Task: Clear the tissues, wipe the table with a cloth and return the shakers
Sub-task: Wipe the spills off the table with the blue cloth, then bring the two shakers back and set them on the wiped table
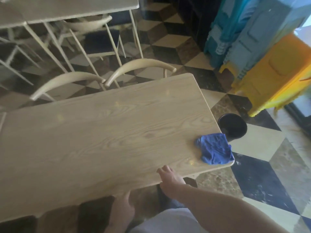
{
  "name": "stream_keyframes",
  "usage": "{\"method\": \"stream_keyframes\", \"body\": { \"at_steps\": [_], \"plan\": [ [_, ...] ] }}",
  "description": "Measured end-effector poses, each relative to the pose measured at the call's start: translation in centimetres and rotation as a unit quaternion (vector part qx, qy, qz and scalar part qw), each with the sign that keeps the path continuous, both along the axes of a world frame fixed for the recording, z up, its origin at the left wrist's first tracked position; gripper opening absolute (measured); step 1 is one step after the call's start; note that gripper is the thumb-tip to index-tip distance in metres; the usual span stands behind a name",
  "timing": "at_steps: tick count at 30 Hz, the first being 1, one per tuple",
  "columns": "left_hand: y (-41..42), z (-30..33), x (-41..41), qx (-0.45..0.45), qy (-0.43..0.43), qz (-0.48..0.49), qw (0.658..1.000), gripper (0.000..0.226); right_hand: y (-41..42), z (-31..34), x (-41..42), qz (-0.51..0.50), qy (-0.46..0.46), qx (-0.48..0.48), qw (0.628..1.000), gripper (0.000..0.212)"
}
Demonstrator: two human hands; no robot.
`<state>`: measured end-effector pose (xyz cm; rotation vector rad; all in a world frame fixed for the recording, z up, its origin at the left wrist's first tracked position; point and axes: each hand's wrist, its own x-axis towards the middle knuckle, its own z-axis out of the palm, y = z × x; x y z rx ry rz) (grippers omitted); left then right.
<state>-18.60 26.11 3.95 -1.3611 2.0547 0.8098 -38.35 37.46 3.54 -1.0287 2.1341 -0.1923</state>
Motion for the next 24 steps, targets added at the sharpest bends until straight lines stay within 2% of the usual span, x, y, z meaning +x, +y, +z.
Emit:
{"method": "stream_keyframes", "body": {
  "at_steps": [4, 8, 10, 13, 15, 19, 24],
  "plan": [
    [-1.1, 0.6, 6.8, 0.010, -0.032, 0.054, 0.998, 0.066, -2.7, -0.1, 4.8, 0.088, -0.007, 0.061, 0.994, 0.042],
    [-0.6, 0.5, 13.9, 0.011, -0.020, 0.141, 0.990, 0.056, -4.3, 0.6, 7.9, 0.196, -0.018, 0.111, 0.974, 0.036],
    [0.1, 0.3, 17.4, 0.007, -0.013, 0.182, 0.983, 0.052, -5.6, 0.6, 9.8, 0.183, -0.029, 0.116, 0.976, 0.032],
    [1.7, 0.2, 23.3, 0.005, -0.003, 0.249, 0.968, 0.048, -8.2, 1.1, 15.3, 0.206, -0.001, 0.148, 0.967, 0.042],
    [2.7, 0.4, 26.8, -0.011, 0.015, 0.291, 0.956, 0.043, -9.9, 1.2, 19.1, 0.259, 0.014, 0.146, 0.955, 0.029],
    [3.9, 0.7, 32.5, -0.025, 0.043, 0.376, 0.925, 0.041, -12.4, 1.5, 25.8, 0.378, 0.019, 0.143, 0.914, 0.030],
    [5.6, 0.6, 36.7, -0.036, 0.031, 0.439, 0.897, 0.039, -15.8, 2.6, 33.1, 0.445, 0.059, 0.116, 0.886, 0.027]
  ]
}}
